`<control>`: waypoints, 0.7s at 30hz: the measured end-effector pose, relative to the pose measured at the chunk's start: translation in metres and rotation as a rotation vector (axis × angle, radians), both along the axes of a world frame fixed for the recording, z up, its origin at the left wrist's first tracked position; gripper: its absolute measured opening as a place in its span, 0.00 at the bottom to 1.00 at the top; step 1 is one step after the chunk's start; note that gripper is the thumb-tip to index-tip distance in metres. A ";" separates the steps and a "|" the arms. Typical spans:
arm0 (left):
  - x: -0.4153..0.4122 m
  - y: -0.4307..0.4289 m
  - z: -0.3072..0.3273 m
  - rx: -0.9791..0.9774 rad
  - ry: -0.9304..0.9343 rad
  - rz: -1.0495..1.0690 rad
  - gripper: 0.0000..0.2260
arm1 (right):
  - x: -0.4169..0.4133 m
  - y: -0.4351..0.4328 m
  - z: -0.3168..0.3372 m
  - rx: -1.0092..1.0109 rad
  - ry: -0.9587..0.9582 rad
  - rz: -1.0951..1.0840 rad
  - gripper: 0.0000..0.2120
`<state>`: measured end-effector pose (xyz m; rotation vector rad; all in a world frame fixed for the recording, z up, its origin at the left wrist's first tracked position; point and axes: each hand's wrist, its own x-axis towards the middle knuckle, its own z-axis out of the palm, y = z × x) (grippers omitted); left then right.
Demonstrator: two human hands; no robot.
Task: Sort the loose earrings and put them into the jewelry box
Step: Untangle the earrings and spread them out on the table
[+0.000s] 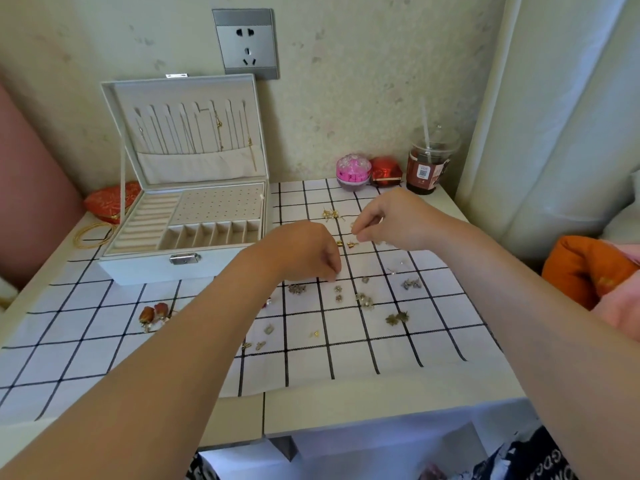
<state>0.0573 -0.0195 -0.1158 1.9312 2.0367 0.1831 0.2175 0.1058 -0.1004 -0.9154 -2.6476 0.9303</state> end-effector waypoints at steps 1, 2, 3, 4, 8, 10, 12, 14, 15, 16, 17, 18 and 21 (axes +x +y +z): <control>0.001 0.001 0.000 -0.004 -0.007 0.003 0.03 | 0.002 0.003 0.000 0.002 0.008 -0.005 0.06; 0.001 0.003 0.000 -0.010 -0.017 0.010 0.02 | 0.004 0.006 0.000 0.008 0.013 -0.007 0.07; 0.001 0.004 -0.001 -0.015 -0.026 0.019 0.02 | 0.006 0.008 0.000 0.009 0.015 -0.010 0.07; 0.000 0.005 -0.002 -0.016 -0.030 0.030 0.02 | 0.008 0.010 -0.001 0.004 0.016 -0.013 0.07; 0.001 0.009 -0.006 0.036 0.028 0.095 0.02 | 0.013 0.014 0.001 0.005 0.049 -0.027 0.05; 0.001 0.011 -0.008 0.069 0.049 0.122 0.03 | 0.015 0.015 0.002 0.007 0.062 -0.043 0.05; 0.001 0.014 -0.010 0.083 0.054 0.144 0.03 | 0.015 0.017 0.002 0.007 0.061 -0.052 0.03; 0.000 0.015 -0.011 0.086 0.045 0.159 0.04 | 0.013 0.015 0.000 0.004 0.032 -0.039 0.03; 0.000 0.016 -0.011 0.085 0.044 0.162 0.04 | 0.011 0.013 -0.003 0.003 0.008 -0.028 0.03; -0.001 0.015 -0.011 0.083 0.045 0.163 0.03 | 0.008 0.010 -0.006 0.005 -0.021 -0.014 0.03; -0.002 0.015 -0.011 0.082 0.043 0.165 0.03 | 0.004 0.006 -0.010 0.014 -0.052 0.004 0.02; -0.003 0.014 -0.011 0.081 0.040 0.168 0.02 | 0.000 0.001 -0.014 0.031 -0.077 0.026 0.01; -0.006 0.011 -0.010 0.069 0.027 0.165 0.03 | -0.011 -0.013 -0.024 0.062 -0.115 0.072 0.02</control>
